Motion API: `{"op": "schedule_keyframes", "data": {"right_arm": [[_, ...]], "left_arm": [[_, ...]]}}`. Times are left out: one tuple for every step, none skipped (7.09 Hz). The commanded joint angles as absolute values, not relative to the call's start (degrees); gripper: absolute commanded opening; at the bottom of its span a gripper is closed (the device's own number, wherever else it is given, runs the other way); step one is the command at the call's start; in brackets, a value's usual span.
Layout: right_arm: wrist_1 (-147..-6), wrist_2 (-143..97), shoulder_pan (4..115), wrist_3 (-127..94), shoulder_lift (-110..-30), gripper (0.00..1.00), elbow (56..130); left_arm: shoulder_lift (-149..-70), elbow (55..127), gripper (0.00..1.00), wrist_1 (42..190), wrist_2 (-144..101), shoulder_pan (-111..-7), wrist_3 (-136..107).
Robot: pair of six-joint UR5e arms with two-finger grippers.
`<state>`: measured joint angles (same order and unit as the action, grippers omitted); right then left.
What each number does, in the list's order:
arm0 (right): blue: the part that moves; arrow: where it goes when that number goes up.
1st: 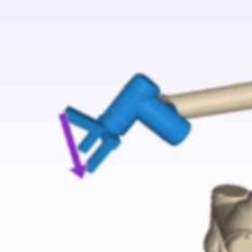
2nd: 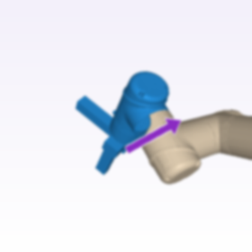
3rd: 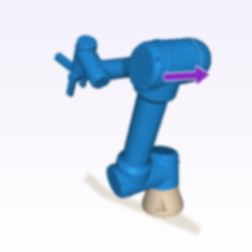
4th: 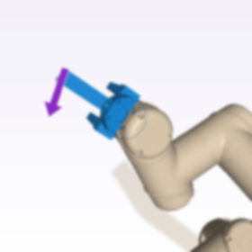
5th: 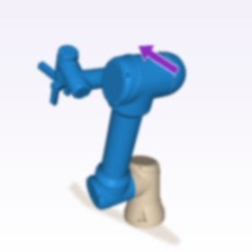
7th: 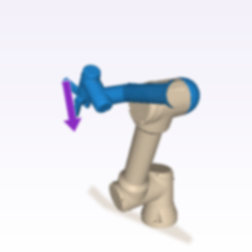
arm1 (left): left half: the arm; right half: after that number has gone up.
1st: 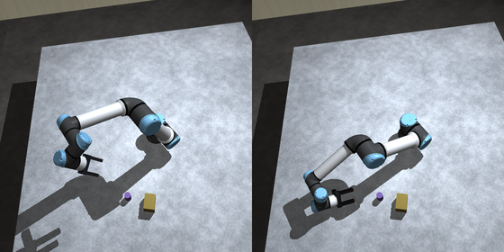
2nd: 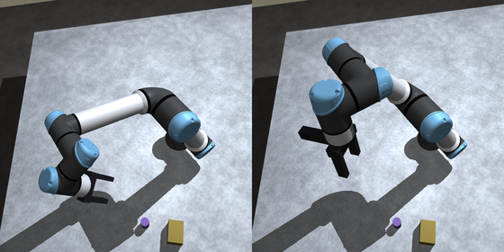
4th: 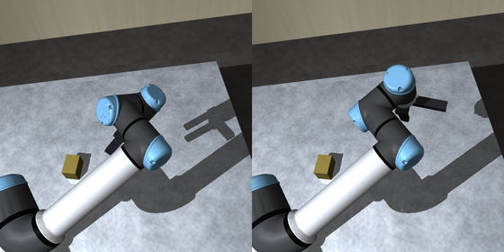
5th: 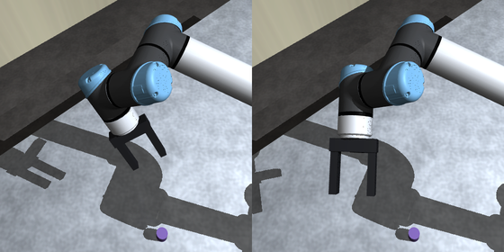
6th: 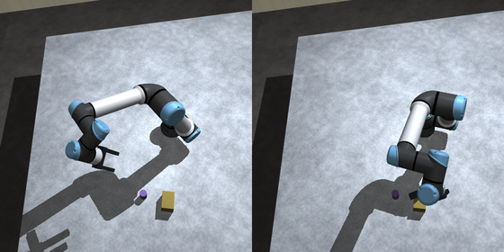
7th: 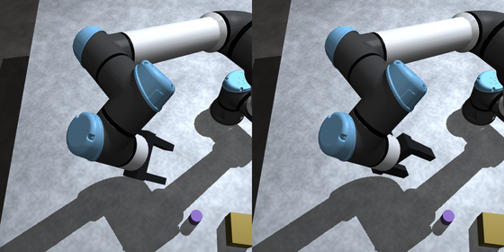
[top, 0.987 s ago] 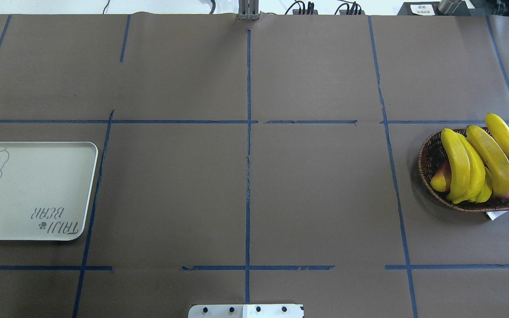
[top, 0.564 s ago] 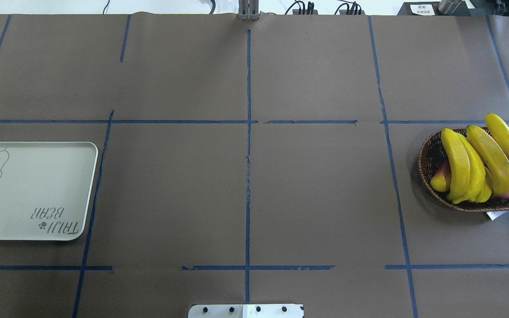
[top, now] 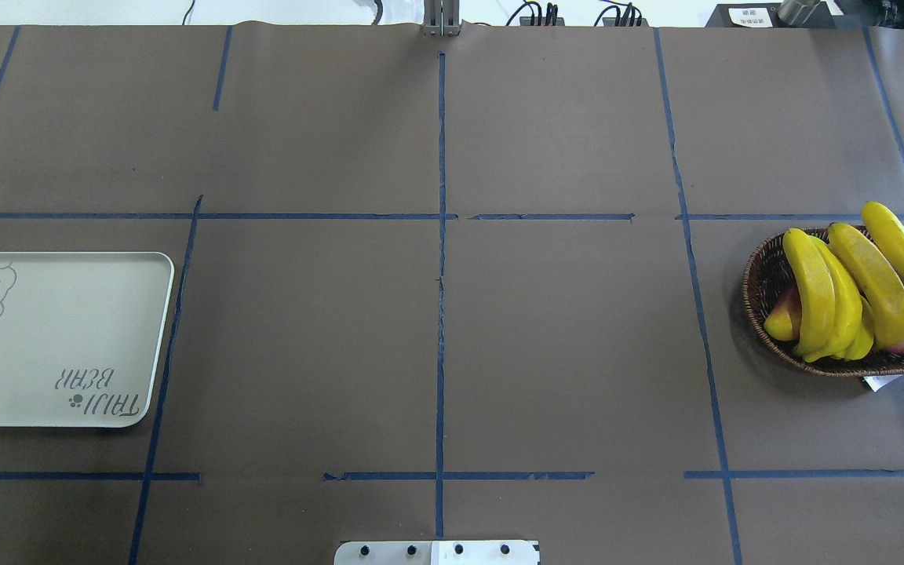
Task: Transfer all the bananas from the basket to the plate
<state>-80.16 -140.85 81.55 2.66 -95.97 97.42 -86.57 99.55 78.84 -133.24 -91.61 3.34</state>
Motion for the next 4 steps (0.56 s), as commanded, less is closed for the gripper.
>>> {"op": "schedule_keyframes", "data": {"right_arm": [[-79.8,-141.0,77.6,2.5,-95.5,0.85,97.5],[-79.8,-140.8,75.8,2.8,-94.8,0.86,97.5],[-79.8,-140.3,74.9,3.1,-94.4,0.86,97.4],[-79.9,-139.8,74.8,3.7,-94.4,0.85,96.9]], "left_arm": [[-86.6,99.5,1.0,78.8,-133.2,-91.6,3.3],[-86.7,99.4,1.0,78.8,-133.2,-91.6,3.3],[-86.7,99.4,1.0,78.8,-133.2,-91.6,3.3],[-86.7,99.2,1.0,79.2,-133.2,-91.6,3.3]]}}
